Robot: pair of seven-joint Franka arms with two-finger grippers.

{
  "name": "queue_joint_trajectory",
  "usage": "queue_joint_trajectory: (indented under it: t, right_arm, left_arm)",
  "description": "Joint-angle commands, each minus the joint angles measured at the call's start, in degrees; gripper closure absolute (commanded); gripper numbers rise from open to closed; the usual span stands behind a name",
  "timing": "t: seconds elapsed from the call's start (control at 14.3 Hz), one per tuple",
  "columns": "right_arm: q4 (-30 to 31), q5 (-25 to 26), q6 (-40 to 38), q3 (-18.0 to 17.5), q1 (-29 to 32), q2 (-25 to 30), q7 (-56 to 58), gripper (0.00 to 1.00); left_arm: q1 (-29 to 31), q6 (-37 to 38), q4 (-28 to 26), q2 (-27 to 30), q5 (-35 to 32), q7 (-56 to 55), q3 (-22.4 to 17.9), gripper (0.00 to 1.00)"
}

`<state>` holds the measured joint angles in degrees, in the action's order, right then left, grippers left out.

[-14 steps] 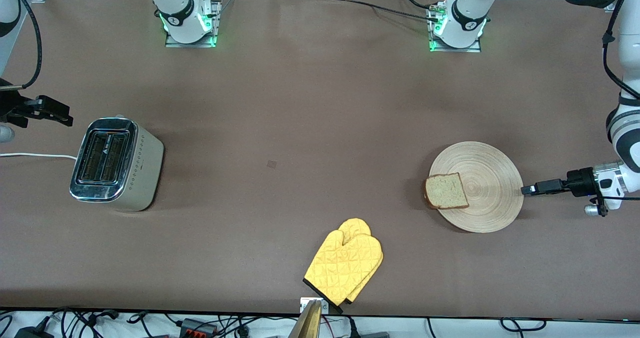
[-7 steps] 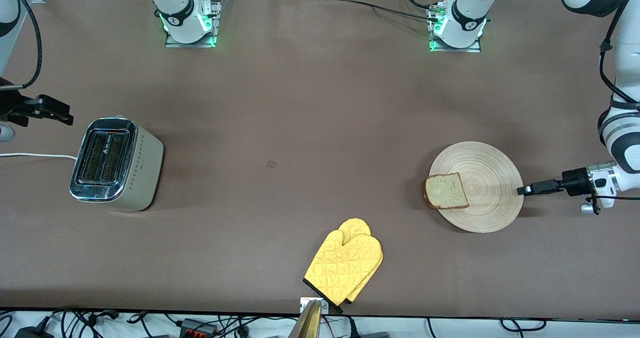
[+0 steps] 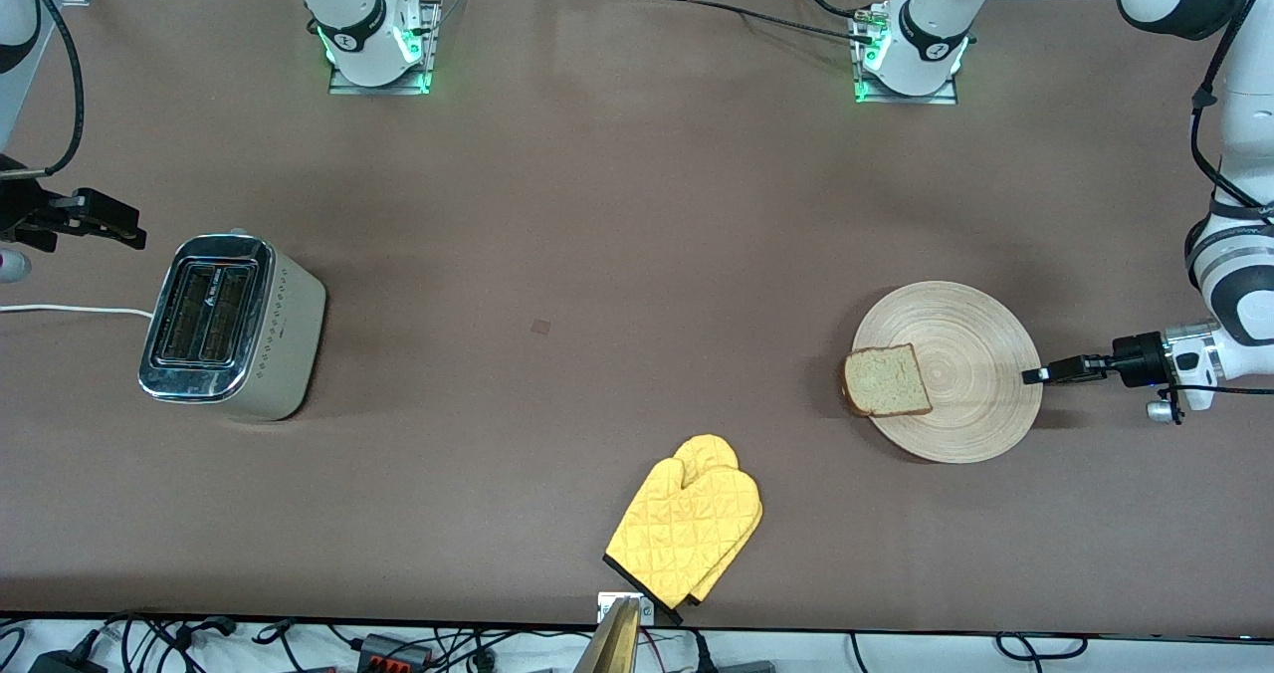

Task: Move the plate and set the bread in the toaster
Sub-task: 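Grip the plate rim with the left gripper and drag it inward, then slide the plate with the bread toward the toaster with the left gripper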

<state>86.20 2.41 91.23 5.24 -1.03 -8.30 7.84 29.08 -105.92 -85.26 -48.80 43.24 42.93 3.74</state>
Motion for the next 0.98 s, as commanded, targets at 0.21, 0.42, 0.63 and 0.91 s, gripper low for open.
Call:
queue_joint_trajectory:
  t: [0.21,0.42,0.63,0.91]
  right_arm:
    - [-0.77,-0.56,-0.87,0.12,-0.11,0.22,1.12,0.00]
    - [-0.77,-0.56,-0.87,0.12,-0.02,0.22,1.21,0.00]
    - [-0.77,-0.65,-0.87,0.12,-0.11,0.22,1.21,0.00]
    - [-0.77,-0.65,-0.87,0.12,-0.02,0.22,1.03,0.00]
  left_arm:
    - [0.63,3.08,1.50,-2.18,1.06,1.37,0.39,0.99]
    - [0.54,6.41,1.85,-1.83,1.24,2.94,1.09,0.99]
    - [0.11,11.51,5.54,-1.74,1.41,5.94,3.63,0.99]
    - [-0.95,12.14,4.58,-2.27,4.66,4.44,10.13,0.99]
